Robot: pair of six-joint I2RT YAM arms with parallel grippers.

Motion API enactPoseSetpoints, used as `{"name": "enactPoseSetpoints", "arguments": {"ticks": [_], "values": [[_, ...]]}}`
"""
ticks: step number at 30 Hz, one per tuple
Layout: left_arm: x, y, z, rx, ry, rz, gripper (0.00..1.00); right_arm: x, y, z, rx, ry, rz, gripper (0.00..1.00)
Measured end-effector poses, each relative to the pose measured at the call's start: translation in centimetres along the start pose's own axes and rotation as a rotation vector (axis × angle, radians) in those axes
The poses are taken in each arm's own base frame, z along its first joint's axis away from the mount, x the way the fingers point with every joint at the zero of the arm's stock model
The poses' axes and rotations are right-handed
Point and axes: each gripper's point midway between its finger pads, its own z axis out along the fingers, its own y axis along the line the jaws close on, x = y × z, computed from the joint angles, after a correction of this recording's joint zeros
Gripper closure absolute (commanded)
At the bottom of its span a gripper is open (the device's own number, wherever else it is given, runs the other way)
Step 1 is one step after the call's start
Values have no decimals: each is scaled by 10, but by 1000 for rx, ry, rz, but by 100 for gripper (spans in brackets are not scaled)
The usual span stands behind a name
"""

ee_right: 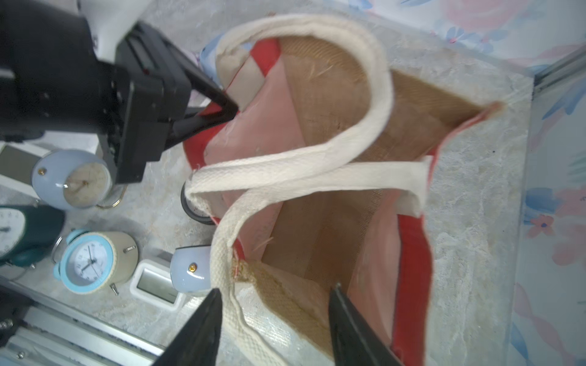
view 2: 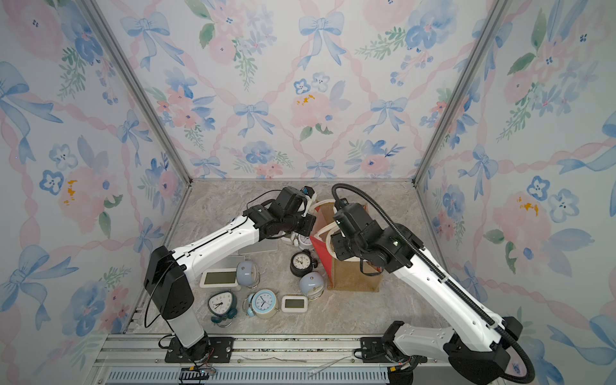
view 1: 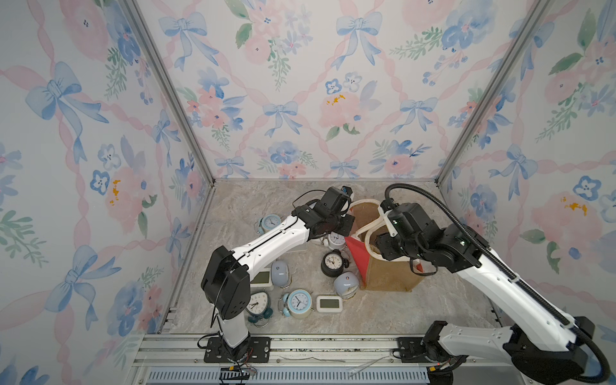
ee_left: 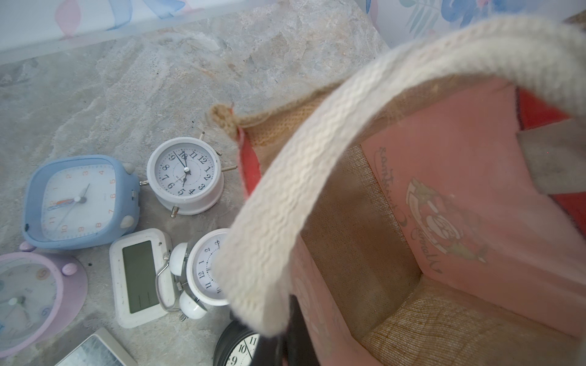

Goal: Put the alarm clock into the canvas bag
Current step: Adjust the canvas bag at the center of the board.

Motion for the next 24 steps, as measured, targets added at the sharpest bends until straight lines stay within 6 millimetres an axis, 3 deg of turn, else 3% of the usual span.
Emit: {"name": "enactPoseSetpoints", "arguments": {"ticks": [4, 16, 24], "values": [[0, -1, 0, 1, 0, 1, 100, 16, 20, 19, -35, 98, -84, 57], [-1, -4, 1, 6, -1, 4, 100, 21, 29, 30, -53, 145, -122, 69], [-1, -6, 0, 8, -2, 7, 100, 22, 28, 34, -21, 151, -140, 55]]}}
